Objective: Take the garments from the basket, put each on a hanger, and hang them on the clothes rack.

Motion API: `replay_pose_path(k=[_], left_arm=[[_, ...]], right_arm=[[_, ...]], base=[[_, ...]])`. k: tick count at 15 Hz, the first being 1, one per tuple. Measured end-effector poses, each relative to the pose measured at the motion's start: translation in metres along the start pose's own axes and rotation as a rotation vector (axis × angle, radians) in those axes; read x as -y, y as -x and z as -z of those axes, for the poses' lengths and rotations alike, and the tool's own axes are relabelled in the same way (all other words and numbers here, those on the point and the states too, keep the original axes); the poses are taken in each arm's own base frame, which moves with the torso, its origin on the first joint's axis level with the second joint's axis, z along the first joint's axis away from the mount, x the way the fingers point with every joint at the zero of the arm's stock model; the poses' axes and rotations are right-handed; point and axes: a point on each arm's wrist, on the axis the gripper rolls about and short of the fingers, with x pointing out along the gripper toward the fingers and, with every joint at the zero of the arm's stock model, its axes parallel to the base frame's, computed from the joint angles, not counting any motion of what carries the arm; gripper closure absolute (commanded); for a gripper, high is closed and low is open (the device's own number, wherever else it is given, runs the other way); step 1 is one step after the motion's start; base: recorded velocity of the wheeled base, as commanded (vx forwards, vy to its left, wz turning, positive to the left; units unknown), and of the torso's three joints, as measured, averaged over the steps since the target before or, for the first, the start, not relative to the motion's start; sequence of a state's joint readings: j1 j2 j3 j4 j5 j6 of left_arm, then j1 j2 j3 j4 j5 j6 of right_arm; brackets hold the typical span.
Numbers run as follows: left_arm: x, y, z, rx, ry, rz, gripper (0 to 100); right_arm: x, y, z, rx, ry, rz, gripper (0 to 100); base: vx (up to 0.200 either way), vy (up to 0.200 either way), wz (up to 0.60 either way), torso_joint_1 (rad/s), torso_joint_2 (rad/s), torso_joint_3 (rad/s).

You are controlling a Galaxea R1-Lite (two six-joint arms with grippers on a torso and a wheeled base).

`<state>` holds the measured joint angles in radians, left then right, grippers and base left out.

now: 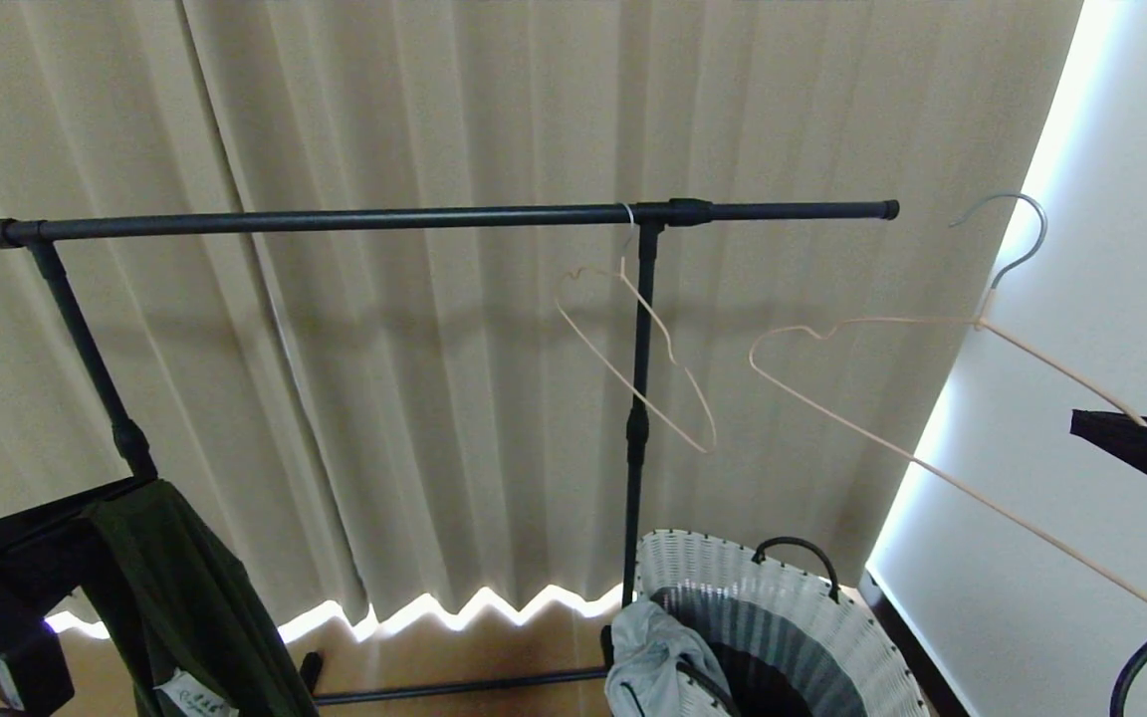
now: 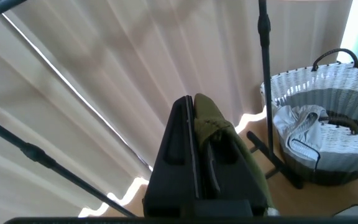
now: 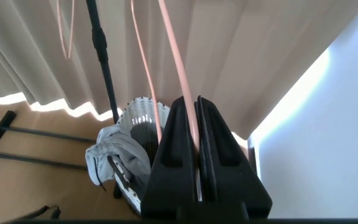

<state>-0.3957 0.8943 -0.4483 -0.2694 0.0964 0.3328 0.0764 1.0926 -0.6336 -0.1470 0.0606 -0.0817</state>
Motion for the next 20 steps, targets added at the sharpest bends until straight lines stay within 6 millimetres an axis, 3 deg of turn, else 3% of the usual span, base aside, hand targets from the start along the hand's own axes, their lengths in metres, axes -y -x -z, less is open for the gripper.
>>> replay_pose_path(k=[8,20], left_arm=[[0.0,0.0,0.0,0.0,-0.003,0.0,100],[0.001,0.0,0.002,-0.006,-0.039,0.002,100]], right_arm=[[0.0,0.009,-0.004,0.057,-0.002,0.001,100],[-0.001,0.01,-0.01,0.198,-0.065,-0.018,100]], base=[[0.0,0.0,0.0,0.0,0.0,0.0],[0.0,0.2,0.0,0.002,0.0,0.002]])
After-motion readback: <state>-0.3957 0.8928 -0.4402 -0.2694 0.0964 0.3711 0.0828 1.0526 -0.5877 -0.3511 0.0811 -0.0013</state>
